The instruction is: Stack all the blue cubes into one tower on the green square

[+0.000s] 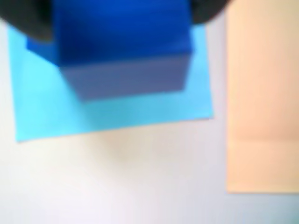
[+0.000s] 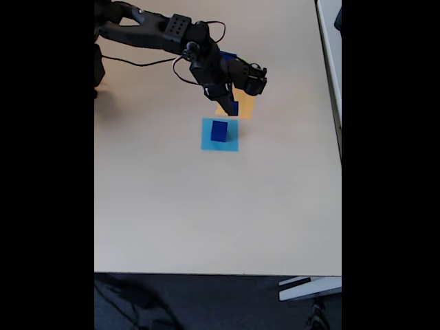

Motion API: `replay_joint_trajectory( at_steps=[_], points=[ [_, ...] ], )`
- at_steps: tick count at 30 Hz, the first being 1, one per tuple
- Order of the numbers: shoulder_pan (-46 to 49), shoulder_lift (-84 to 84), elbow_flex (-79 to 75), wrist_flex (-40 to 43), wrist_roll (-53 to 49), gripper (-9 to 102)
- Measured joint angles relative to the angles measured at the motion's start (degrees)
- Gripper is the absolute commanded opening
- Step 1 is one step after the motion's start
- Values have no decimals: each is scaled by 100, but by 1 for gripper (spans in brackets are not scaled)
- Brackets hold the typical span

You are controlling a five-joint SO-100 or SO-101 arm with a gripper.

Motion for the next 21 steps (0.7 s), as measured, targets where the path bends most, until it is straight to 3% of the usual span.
replay_joint_trajectory(
  at_steps=[21],
  points=[
    [-914,-642,141,-809,879,4]
  ],
)
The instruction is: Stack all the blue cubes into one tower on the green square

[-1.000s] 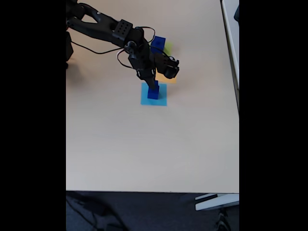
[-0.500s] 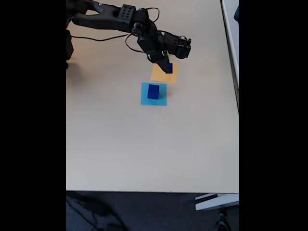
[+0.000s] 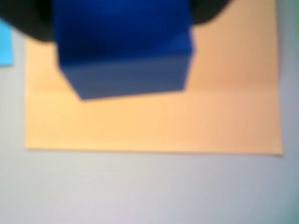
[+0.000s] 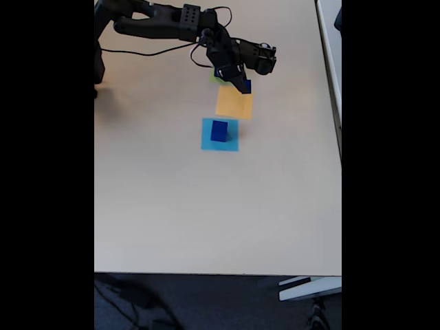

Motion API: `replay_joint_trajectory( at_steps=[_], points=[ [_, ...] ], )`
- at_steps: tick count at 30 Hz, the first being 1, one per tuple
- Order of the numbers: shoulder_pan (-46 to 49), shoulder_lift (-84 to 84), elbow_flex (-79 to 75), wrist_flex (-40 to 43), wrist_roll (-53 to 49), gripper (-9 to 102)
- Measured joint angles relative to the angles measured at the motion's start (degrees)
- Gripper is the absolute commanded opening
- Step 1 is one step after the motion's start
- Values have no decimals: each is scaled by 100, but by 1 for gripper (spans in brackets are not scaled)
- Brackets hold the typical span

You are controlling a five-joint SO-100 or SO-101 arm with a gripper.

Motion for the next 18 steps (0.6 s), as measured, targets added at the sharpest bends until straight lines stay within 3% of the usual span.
replay_joint_trajectory(
  at_steps=[6,18],
  points=[
    [-53,-26,562,-492,0,5],
    [-79,-26,800,-624,-70,4]
  ],
)
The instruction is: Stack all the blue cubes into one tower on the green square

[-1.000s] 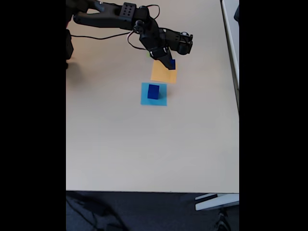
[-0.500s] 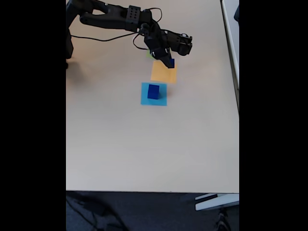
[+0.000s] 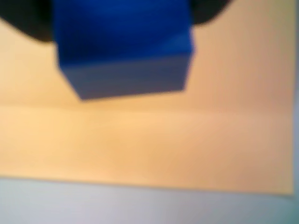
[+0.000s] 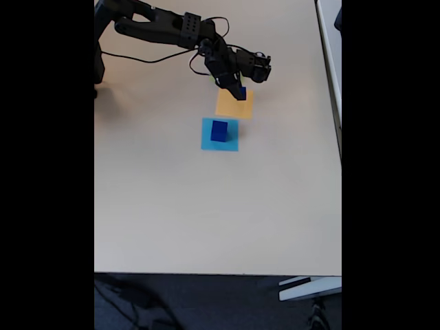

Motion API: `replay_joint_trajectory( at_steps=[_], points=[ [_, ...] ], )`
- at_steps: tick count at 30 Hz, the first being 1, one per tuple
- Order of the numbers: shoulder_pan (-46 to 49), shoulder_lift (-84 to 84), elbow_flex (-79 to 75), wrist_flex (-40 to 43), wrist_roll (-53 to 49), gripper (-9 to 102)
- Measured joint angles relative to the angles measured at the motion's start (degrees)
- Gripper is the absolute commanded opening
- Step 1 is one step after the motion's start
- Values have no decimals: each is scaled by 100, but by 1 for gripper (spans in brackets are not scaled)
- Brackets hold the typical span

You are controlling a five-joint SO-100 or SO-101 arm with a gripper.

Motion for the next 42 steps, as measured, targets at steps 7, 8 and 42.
replay_joint_trajectory(
  at_steps=[7,8,42],
  points=[
    [-9,-35,35,0,176,5],
    [-18,-70,35,0,193,5],
    [-9,-316,-132,475,18,14]
  ],
)
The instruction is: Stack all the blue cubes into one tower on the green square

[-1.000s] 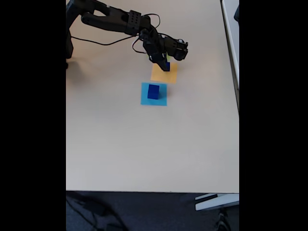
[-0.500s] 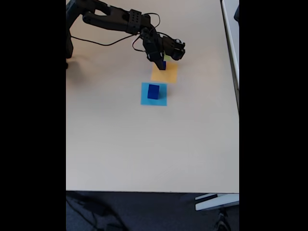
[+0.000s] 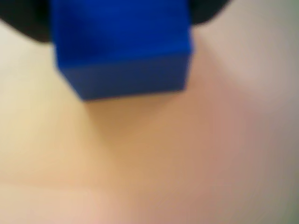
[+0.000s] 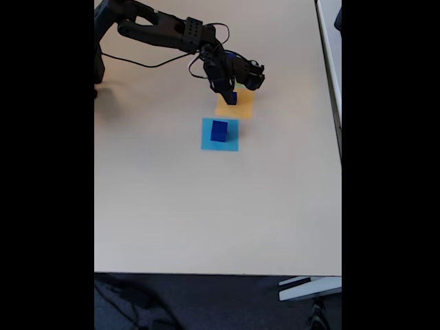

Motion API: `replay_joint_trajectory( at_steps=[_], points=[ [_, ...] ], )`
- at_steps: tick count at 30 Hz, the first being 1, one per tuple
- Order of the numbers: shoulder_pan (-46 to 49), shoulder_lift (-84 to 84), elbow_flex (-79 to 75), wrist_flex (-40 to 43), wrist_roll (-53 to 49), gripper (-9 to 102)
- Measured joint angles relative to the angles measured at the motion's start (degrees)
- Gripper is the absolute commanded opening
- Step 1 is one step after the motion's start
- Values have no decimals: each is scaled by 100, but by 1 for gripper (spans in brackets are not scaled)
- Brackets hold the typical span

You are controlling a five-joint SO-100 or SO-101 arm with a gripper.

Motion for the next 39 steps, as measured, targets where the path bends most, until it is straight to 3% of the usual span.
replay_joint_trajectory(
  at_steps=[14,28,39],
  points=[
    [-149,-422,-1187,571,-176,22],
    [-158,-589,-2637,1204,-510,21],
    [-554,-589,-3375,1591,79,19]
  ],
)
